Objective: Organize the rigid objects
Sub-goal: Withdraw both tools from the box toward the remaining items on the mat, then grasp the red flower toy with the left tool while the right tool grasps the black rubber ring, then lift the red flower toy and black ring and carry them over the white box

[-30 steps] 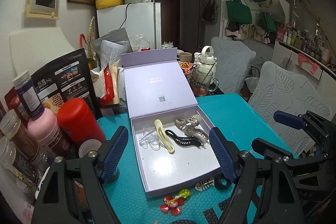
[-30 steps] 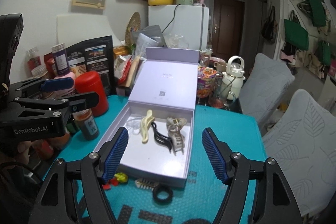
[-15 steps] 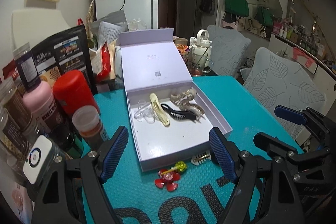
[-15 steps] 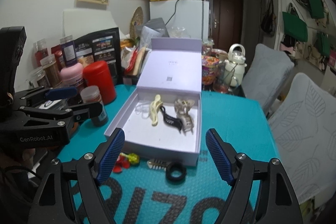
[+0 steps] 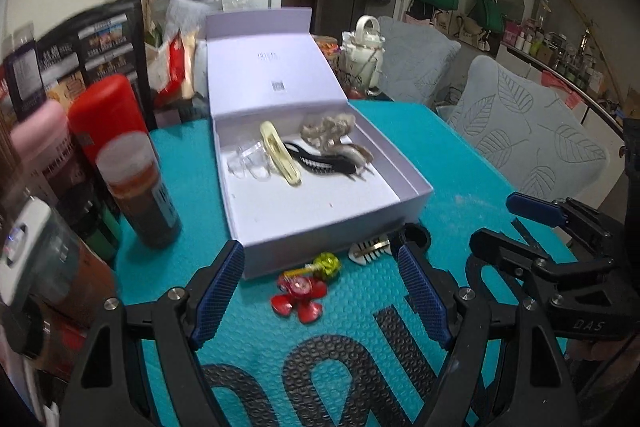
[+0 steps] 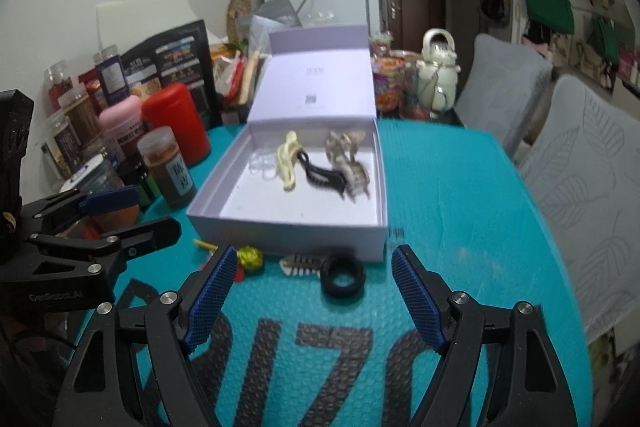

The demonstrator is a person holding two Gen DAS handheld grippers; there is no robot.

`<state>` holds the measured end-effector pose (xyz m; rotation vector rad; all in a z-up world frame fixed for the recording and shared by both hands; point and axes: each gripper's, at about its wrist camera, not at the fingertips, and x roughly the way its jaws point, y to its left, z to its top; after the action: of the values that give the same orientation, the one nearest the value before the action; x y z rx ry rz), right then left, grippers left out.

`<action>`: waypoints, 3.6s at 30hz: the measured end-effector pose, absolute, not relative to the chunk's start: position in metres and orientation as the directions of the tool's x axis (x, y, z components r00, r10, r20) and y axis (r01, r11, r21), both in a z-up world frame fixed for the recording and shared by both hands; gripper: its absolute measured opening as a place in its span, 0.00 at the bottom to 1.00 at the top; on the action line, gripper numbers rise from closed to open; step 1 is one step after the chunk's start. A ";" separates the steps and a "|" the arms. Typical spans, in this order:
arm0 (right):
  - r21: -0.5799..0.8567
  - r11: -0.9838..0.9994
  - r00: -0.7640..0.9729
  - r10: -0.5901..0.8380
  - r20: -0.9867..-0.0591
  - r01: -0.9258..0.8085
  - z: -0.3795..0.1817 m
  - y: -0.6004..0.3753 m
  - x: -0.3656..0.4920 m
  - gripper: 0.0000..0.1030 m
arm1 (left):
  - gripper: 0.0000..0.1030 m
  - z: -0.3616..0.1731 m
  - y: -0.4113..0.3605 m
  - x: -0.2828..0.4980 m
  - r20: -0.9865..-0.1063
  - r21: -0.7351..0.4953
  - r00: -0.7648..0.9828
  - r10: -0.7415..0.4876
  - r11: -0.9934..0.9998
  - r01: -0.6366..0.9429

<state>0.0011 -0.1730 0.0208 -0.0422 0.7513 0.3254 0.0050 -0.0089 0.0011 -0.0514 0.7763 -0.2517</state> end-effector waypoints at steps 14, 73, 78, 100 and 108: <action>0.129 0.943 0.596 0.295 -0.747 -0.306 -0.030 -0.173 0.010 0.78 | 0.77 -0.049 -0.012 0.016 -0.749 -0.184 0.594 -0.294 0.953 0.240; 0.141 0.959 0.533 0.254 -0.807 -0.244 -0.068 -0.189 0.047 0.78 | 0.19 -0.092 -0.011 0.018 -0.780 -0.168 0.561 -0.277 0.957 0.237; 0.126 0.960 0.538 0.246 -0.806 -0.251 -0.069 -0.186 0.047 0.78 | 0.19 -0.081 -0.008 0.015 -0.757 -0.176 0.589 -0.283 0.957 0.232; 0.141 0.954 0.533 0.267 -0.803 -0.264 -0.079 -0.176 0.066 0.41 | 0.19 -0.063 0.002 0.014 -0.740 -0.197 0.610 -0.283 0.959 0.205; 0.155 0.954 0.540 0.275 -0.795 -0.258 -0.073 -0.183 0.047 0.41 | 0.19 -0.059 0.000 0.009 -0.734 -0.182 0.621 -0.275 0.961 0.210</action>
<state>0.0472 -0.1828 -0.0732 0.0201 0.9490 0.3171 0.0087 -0.0001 -0.0588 -0.0812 0.8567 -0.2789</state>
